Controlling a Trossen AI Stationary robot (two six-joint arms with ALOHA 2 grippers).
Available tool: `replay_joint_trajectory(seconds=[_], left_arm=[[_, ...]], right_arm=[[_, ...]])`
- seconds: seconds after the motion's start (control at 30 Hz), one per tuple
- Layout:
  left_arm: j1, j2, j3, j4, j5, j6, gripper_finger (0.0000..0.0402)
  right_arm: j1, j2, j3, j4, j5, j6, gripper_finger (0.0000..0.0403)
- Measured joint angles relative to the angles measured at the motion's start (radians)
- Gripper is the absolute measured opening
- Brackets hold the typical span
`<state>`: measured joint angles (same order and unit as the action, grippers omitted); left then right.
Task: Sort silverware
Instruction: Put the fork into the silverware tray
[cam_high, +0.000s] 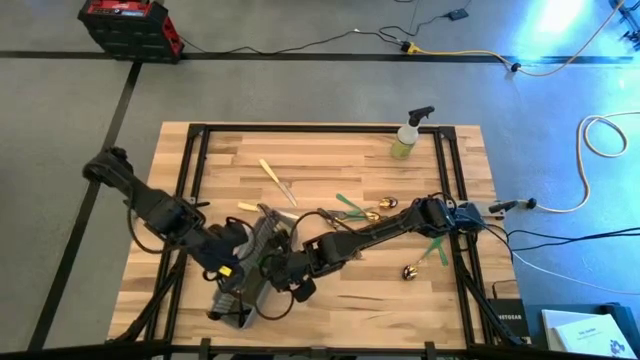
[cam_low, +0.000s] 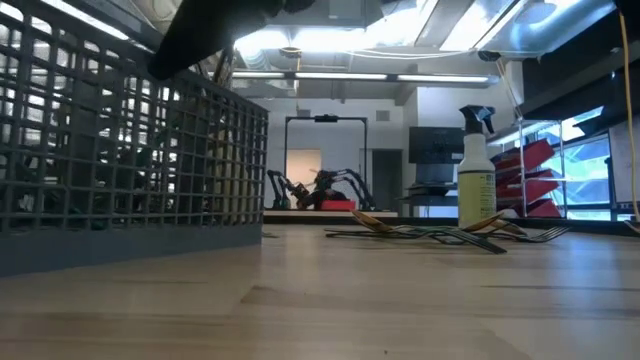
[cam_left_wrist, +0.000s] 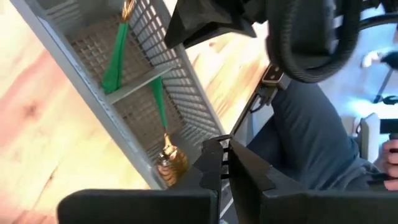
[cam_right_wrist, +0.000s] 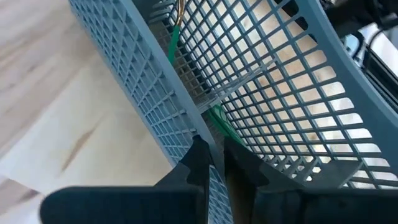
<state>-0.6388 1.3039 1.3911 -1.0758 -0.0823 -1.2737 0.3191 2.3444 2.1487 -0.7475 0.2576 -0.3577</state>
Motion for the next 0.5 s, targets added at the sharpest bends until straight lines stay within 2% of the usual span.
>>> replay_joint_trajectory(seconds=[0.1, 0.5], left_arm=[[-0.012, -0.012, 0.0, -0.001, -0.051, 0.019, 0.0004], [-0.033, -0.014, 0.0, -0.017, -0.064, 0.008, 0.0004]], right_arm=[[0.0, 0.001, -0.001, 0.002, 0.014, 0.009, 0.001], [-0.001, 0.001, -0.001, 0.003, 0.02, 0.01, 0.001]])
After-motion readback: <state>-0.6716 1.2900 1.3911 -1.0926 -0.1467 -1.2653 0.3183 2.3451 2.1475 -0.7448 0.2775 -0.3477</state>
